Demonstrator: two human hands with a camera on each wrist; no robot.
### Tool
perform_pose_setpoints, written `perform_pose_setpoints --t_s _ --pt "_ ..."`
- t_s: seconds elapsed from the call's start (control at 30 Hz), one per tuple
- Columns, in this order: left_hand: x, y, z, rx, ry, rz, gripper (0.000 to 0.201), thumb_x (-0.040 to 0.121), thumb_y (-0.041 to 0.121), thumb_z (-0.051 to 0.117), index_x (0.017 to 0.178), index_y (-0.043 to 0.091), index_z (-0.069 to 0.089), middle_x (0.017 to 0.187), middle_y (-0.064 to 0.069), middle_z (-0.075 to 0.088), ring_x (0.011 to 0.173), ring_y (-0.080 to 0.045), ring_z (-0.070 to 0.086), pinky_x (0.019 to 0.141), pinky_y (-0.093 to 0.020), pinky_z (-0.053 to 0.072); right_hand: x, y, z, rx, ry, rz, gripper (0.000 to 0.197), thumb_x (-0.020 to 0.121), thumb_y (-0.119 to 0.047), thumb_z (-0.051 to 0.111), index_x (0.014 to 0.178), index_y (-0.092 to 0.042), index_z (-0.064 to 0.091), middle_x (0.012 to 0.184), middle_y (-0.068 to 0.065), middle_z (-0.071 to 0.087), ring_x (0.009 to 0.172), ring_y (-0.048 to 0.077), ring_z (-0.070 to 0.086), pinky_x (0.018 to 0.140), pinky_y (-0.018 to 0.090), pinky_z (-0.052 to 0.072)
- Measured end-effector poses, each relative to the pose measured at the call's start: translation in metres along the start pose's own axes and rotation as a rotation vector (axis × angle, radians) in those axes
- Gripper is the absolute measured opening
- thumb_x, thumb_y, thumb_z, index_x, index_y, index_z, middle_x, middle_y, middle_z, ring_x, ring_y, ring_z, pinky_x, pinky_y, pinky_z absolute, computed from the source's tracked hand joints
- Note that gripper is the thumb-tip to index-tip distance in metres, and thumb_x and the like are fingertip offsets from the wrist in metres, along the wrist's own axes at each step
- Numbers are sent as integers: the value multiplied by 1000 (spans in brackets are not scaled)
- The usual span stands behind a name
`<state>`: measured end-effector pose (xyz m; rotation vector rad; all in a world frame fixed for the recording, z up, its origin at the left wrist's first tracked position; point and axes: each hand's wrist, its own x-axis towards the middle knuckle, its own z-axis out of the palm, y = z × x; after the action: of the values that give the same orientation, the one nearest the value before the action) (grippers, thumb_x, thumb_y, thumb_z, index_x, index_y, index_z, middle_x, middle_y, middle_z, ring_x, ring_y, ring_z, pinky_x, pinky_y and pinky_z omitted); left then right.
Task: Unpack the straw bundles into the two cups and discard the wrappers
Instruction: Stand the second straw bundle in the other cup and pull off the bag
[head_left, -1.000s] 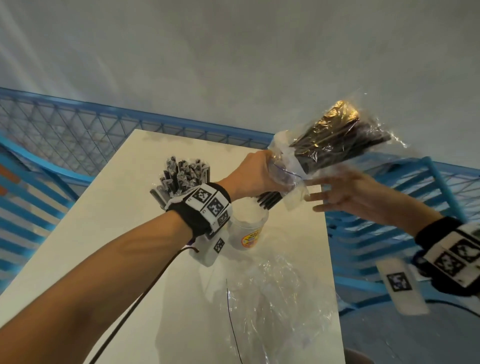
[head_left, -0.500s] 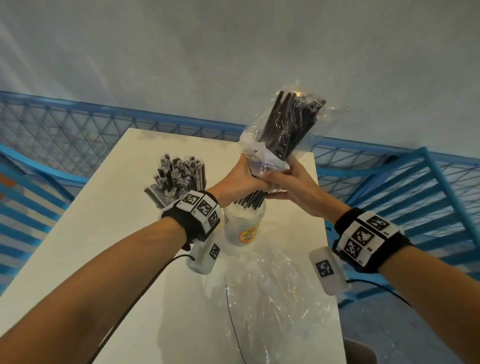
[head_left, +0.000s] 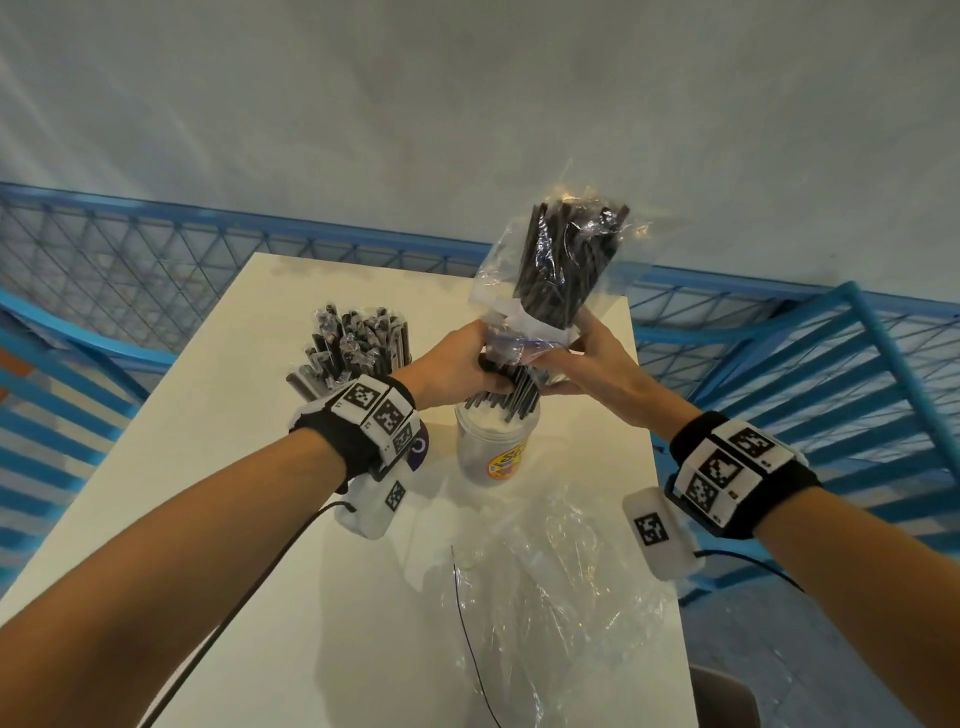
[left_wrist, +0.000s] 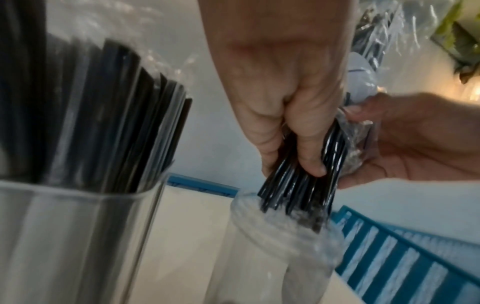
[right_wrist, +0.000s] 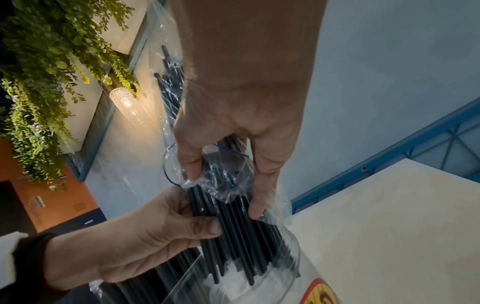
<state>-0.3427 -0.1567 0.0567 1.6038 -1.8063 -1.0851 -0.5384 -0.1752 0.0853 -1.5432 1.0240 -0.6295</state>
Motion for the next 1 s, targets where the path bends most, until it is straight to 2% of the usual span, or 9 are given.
perform_pose_setpoints --t_s 0.1,0.23,0.37,0.47,0.63,0.7,0.8,0.93,1.0 --pt "-7 2 5 110 14 29 59 77 17 78 130 11 52 118 -5 63 104 -20 60 82 -22 45 0 4 3 -27 -6 -1 74 75 -29 76 139 -24 38 124 8 61 102 24 68 78 45 60" --pt "-16 8 2 343 -9 67 55 80 29 74 128 12 54 113 -9 65 96 -24 61 80 -28 46 -1 9 3 -13 6 -5 71 81 -21 73 141 -21 36 124 9 60 101 23 67 75 38 61" --pt "-18 12 -3 253 -29 17 57 75 16 79 126 10 55 101 -11 67 83 -22 64 64 -17 47 0 8 6 -16 9 -25 68 80 -22 75 139 -23 40 120 7 63 99 24 68 74 40 61" --pt "-21 7 -4 289 -3 -30 54 71 11 81 120 9 57 99 -9 68 84 -21 63 72 -21 46 2 7 11 -7 -7 -19 72 72 -32 77 135 -24 44 119 10 64 101 28 68 77 47 60" --pt "-29 2 -1 283 63 -75 57 69 13 82 121 9 59 100 -9 69 86 -18 64 75 -23 48 5 6 19 -14 -36 -8 72 71 -28 74 135 -21 43 119 16 64 101 34 67 81 51 58" --pt "-31 2 -1 283 100 -86 57 70 15 83 121 9 59 104 -9 68 84 -14 59 74 -19 46 6 4 18 -23 -71 1 77 72 -26 74 140 -21 38 121 16 63 102 35 66 81 47 59" --pt "-34 1 2 289 130 -125 57 71 14 82 121 4 57 102 -10 66 80 -14 57 63 -11 42 6 -1 15 -45 -153 15 76 81 -16 74 144 -23 32 128 8 59 105 24 65 78 33 60" --pt "-42 -5 8 281 108 -131 60 70 18 83 122 6 56 111 -11 66 99 -20 61 73 -16 40 7 -5 17 -71 -235 24 79 78 -10 76 143 -26 34 128 2 58 108 22 63 79 30 59" --pt "-46 -8 7 250 106 -133 62 70 20 83 125 9 55 110 -9 67 94 -15 60 71 -14 40 5 -6 16 -92 -267 20 76 79 -10 76 141 -28 36 128 -2 55 108 19 63 79 29 59"
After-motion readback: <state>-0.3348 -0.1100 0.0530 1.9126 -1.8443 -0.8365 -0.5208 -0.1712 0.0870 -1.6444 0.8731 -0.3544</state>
